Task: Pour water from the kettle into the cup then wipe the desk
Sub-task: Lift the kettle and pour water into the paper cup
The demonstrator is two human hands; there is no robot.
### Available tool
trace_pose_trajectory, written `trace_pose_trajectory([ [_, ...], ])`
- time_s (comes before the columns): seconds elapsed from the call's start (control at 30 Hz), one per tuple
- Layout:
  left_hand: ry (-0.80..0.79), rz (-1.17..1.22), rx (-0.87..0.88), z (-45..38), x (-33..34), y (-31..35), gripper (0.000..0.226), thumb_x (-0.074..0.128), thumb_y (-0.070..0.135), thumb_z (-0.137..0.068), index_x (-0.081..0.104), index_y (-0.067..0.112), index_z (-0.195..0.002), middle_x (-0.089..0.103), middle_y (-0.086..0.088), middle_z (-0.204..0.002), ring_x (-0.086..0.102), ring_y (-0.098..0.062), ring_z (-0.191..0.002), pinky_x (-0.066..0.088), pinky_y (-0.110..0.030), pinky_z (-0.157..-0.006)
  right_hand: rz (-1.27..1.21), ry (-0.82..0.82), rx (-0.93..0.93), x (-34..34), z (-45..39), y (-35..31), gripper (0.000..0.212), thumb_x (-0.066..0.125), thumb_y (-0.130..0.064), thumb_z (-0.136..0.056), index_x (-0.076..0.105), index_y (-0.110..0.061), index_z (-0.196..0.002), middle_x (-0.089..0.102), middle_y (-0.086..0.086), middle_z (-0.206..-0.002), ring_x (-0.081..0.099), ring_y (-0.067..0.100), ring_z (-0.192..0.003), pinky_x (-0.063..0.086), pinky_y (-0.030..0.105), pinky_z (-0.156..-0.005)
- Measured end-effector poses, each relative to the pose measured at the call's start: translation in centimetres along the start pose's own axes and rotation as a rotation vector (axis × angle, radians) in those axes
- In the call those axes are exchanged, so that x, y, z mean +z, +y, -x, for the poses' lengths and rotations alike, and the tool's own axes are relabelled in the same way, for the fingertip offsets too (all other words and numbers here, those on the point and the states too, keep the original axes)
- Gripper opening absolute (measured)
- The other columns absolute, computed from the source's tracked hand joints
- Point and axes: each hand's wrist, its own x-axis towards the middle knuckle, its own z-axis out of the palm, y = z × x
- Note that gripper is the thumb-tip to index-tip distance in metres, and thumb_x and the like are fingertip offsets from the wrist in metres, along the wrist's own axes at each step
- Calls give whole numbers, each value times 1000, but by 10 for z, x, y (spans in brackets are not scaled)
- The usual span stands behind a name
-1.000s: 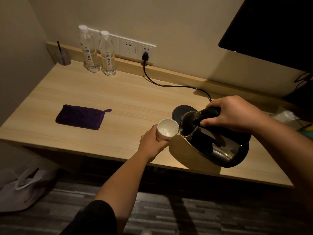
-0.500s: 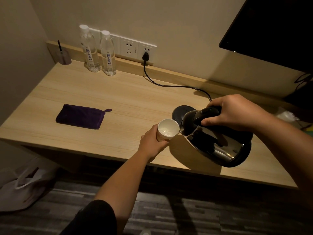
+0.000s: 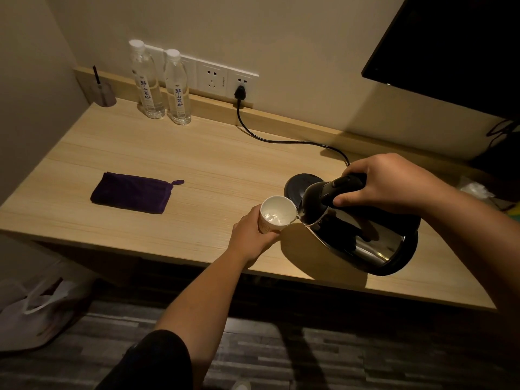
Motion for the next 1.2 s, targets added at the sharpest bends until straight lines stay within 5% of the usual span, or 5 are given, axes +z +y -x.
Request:
trace_pose_trajectory([
  [0.7, -10, -12, -11, -1, 1, -2, 74, 74, 49, -66, 39, 38, -131, 53, 19, -109, 52, -12, -105, 47, -42, -92, 33, -12, -48, -3, -4, -6, 36, 66, -59, -63, 62, -34, -88, 61, -12, -76, 58, 7, -69, 43, 20, -52],
  [0.93, -11, -9, -14, -1, 1, -2, 73, 73, 47, -67, 39, 38, -131, 57, 12, -116, 52, -15, -107, 47, -41, -91, -220, 25, 41, 7, 11, 15, 31, 71, -52, -62, 57, -42, -88, 62, -11, -88, 57, 7, -81, 45, 25, -61],
  [1.2, -27, -3, -37, 1, -1, 5, 78, 74, 51, -64, 40, 34, -132, 52, 16, -111, 50, -11, -103, 39, -26, -79, -695, 300, 198, 52, 60, 59, 28, 76, -36, -67, 63, -42, -91, 65, -7, -85, 61, 4, -72, 41, 27, -61],
])
